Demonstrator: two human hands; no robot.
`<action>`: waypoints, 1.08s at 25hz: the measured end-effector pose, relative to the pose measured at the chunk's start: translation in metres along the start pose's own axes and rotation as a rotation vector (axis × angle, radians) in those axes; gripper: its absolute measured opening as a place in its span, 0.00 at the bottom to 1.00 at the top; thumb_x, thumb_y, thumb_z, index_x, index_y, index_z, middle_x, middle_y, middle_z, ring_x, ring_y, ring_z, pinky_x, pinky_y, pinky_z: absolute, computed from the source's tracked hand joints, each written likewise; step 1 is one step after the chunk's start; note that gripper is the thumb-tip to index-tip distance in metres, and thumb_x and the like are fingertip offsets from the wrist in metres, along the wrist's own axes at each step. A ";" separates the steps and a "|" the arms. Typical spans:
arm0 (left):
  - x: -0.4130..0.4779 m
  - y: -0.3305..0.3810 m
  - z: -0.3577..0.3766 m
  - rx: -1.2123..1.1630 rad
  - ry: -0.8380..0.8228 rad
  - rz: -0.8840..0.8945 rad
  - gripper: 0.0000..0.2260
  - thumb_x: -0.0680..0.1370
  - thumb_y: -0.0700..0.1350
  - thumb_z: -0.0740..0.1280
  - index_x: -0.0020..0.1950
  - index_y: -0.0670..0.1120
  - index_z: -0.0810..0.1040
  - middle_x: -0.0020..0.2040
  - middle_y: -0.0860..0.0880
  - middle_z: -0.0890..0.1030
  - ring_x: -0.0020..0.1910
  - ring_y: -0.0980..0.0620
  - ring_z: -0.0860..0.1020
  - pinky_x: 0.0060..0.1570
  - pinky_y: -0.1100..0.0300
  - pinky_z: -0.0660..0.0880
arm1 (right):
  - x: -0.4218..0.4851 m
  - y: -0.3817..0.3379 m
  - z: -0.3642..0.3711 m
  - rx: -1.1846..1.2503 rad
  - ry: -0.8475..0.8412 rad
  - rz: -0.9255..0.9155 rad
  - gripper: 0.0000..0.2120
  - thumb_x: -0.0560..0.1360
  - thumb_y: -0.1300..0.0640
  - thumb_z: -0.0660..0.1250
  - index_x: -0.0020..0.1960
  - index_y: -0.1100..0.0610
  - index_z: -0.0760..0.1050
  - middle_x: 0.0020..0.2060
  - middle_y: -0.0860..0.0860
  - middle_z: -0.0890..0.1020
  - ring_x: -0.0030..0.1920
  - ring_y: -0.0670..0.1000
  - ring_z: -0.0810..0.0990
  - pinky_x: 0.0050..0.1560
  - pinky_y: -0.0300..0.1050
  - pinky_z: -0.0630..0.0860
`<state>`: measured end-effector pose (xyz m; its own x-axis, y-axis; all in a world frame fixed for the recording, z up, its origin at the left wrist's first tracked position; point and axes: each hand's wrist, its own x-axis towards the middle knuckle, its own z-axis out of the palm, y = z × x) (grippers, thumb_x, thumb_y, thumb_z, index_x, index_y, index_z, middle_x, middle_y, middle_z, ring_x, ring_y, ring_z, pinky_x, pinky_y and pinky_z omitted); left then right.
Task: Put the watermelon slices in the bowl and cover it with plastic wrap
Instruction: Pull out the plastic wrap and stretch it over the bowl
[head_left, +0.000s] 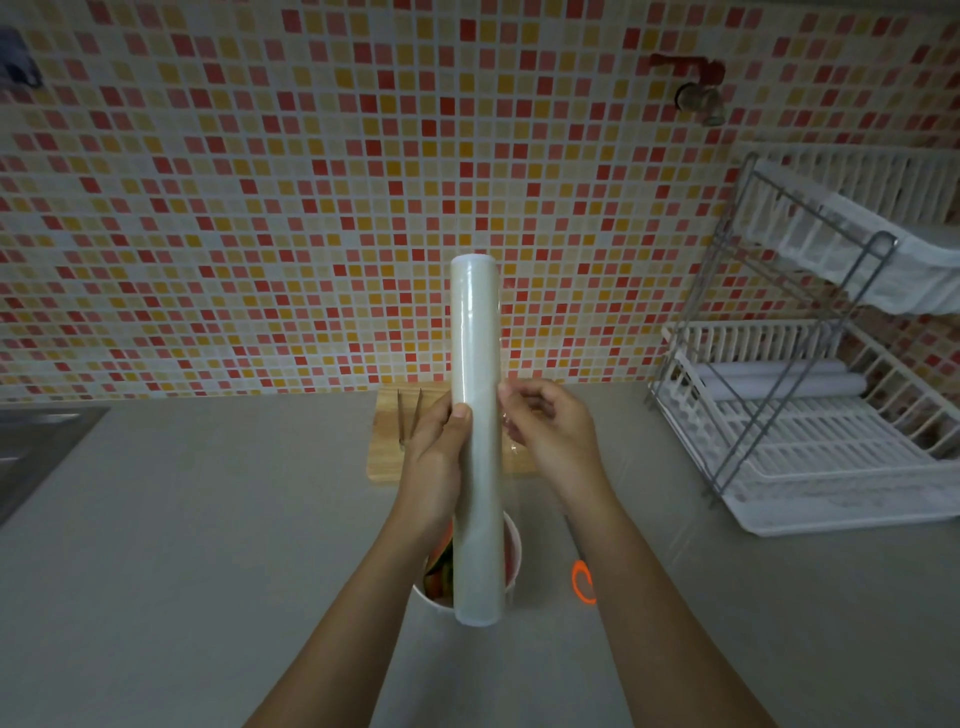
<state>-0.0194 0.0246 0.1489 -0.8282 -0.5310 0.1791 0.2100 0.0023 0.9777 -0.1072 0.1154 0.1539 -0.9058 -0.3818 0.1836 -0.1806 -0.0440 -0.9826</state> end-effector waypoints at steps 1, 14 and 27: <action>0.000 0.000 0.000 -0.003 0.000 -0.008 0.11 0.82 0.47 0.57 0.55 0.55 0.78 0.44 0.62 0.83 0.43 0.62 0.81 0.40 0.68 0.77 | 0.000 0.000 0.000 0.016 0.018 -0.017 0.04 0.72 0.50 0.69 0.42 0.50 0.79 0.34 0.45 0.82 0.37 0.44 0.81 0.40 0.39 0.78; -0.012 -0.017 0.011 0.286 0.121 -0.047 0.12 0.70 0.62 0.69 0.48 0.61 0.70 0.46 0.57 0.80 0.43 0.61 0.81 0.39 0.65 0.77 | -0.019 0.025 0.014 -0.220 0.261 -0.141 0.15 0.78 0.52 0.59 0.34 0.55 0.70 0.26 0.51 0.75 0.27 0.45 0.71 0.29 0.34 0.68; -0.018 -0.051 -0.007 0.146 0.141 -0.331 0.13 0.74 0.58 0.65 0.59 0.61 0.72 0.51 0.51 0.81 0.49 0.49 0.81 0.53 0.44 0.78 | -0.014 0.074 0.003 -0.149 0.139 0.052 0.15 0.75 0.42 0.59 0.34 0.46 0.77 0.30 0.43 0.80 0.32 0.40 0.77 0.36 0.35 0.73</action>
<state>-0.0121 0.0283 0.0947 -0.7573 -0.6342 -0.1557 -0.1414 -0.0736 0.9872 -0.1067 0.1147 0.0786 -0.9577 -0.2483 0.1456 -0.1780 0.1135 -0.9775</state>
